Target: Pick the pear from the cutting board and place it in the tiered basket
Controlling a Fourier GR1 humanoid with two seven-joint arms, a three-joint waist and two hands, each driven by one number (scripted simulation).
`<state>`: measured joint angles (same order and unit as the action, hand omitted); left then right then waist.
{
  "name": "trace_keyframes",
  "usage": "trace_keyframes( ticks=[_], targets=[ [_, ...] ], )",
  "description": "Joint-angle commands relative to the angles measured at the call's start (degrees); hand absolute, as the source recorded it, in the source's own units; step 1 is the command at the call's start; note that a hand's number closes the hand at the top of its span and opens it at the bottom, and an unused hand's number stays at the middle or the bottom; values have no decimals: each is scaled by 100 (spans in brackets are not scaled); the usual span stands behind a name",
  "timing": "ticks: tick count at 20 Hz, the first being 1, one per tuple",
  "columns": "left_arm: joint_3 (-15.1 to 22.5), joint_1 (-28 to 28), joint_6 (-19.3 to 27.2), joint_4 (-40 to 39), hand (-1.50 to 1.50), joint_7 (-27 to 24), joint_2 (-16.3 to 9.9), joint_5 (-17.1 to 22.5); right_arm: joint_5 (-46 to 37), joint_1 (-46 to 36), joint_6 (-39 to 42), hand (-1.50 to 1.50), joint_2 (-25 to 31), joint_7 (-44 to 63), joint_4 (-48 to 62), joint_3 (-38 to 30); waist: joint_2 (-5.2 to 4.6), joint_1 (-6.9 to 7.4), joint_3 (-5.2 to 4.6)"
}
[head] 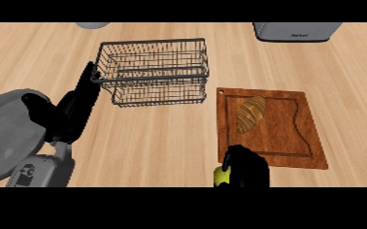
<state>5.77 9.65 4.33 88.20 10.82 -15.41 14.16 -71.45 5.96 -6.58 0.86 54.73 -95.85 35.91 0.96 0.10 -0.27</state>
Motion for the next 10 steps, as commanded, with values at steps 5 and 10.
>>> trace_keyframes(
  ticks=[5,10],
  targets=[
    [203,-17,-159,-330,0,73,156,-73,-308,357,-257,150,-84,889,-2176,1419,-70,-132,21],
    [241,-146,-107,-74,0,271,208,-32,-1020,-136,541,150,-73,1011,-3322,1622,-32,-162,14]
  ],
)
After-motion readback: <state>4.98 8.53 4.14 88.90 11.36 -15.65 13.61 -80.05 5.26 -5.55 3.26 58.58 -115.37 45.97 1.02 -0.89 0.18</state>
